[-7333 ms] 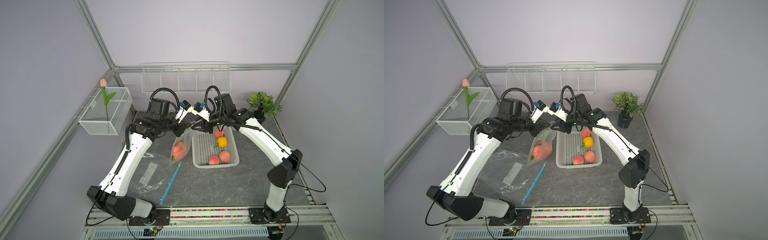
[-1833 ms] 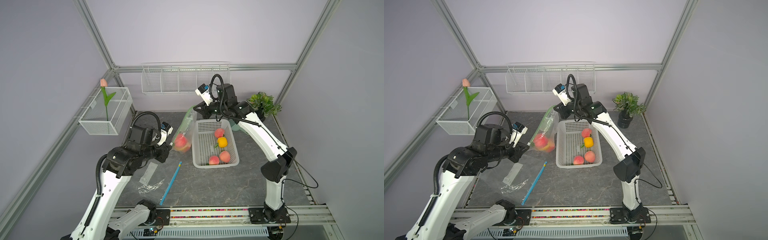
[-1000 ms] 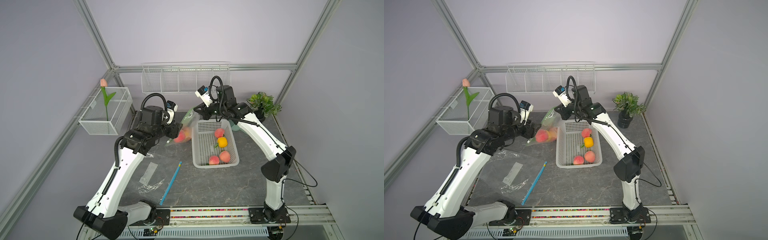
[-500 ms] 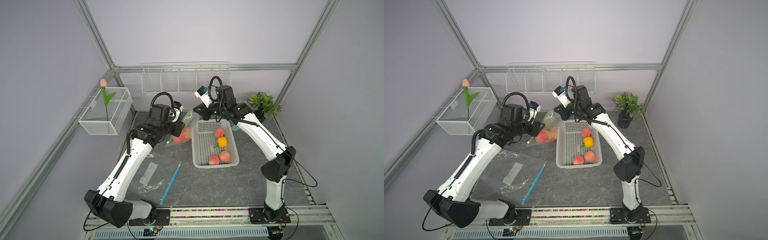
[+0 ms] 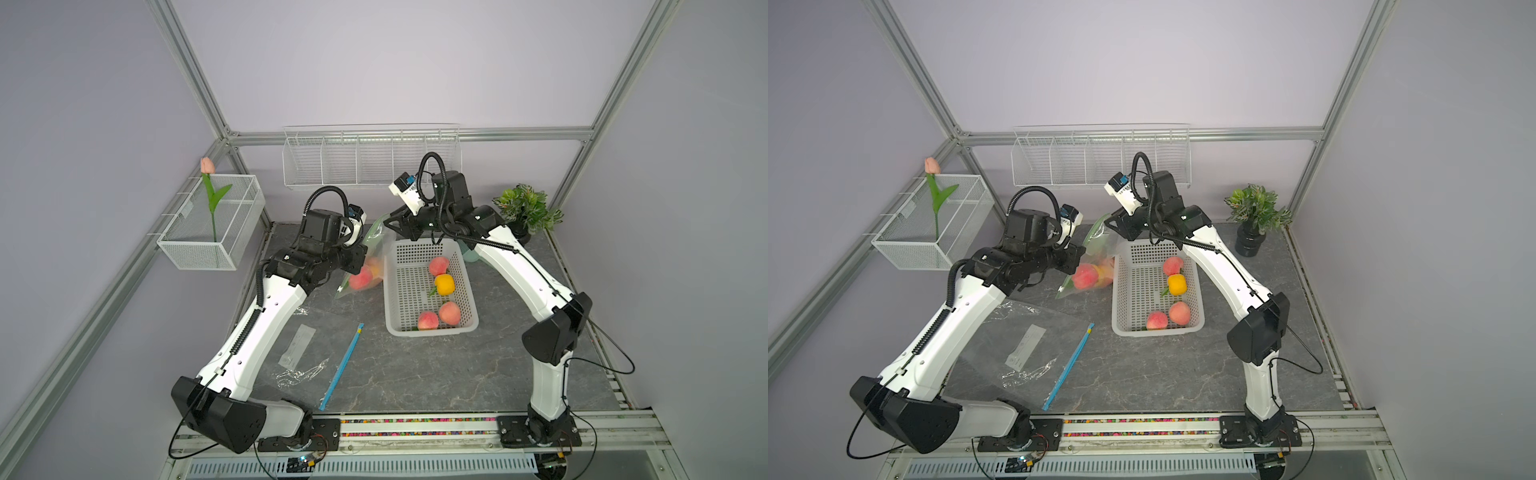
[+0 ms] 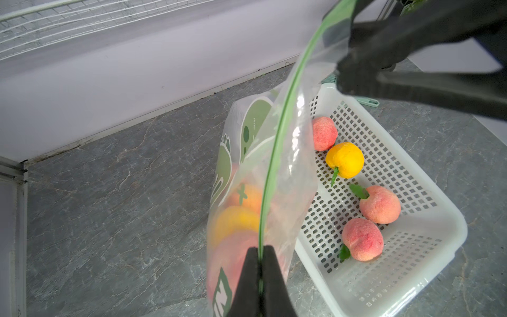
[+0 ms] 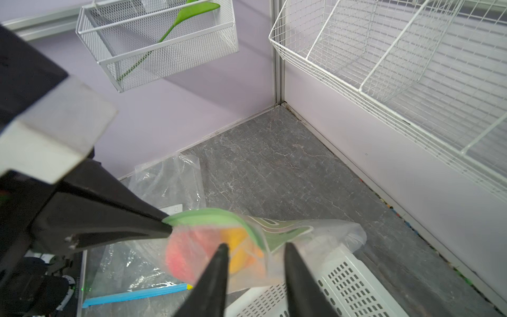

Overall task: Place the peach in a zip-top bag and seal the zipper
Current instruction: Place the zipper food storage bag at the corner of the board.

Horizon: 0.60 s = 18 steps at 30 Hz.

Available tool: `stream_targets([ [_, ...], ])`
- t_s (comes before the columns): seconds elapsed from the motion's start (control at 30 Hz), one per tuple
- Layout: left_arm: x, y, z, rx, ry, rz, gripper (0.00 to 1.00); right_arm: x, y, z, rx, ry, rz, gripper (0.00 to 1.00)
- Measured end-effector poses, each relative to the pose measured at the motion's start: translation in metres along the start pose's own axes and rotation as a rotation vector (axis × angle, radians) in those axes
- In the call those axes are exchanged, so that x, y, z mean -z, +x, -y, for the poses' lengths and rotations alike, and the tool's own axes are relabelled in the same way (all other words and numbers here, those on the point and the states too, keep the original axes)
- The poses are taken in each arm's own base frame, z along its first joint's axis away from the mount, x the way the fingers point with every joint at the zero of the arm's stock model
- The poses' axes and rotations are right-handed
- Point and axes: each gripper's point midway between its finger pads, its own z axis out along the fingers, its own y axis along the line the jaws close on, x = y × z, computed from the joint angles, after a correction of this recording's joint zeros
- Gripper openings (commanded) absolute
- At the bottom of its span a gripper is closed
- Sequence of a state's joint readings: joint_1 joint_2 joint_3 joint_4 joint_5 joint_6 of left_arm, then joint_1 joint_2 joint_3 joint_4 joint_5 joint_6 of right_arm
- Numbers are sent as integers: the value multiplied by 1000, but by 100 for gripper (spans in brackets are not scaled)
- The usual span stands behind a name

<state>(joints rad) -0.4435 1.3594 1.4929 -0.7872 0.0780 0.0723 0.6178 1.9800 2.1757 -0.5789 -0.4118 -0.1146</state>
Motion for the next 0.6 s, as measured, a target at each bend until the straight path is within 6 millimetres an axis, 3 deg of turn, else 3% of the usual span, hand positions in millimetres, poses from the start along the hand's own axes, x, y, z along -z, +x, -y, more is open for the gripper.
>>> stream_targets([
  [0.27,27,6,-34,54,-206,53,0,18,14,2,34,75,-10,84],
  [0.6,55,18,-100,158,-552,65,0,67,13,3,87,224,76,86],
])
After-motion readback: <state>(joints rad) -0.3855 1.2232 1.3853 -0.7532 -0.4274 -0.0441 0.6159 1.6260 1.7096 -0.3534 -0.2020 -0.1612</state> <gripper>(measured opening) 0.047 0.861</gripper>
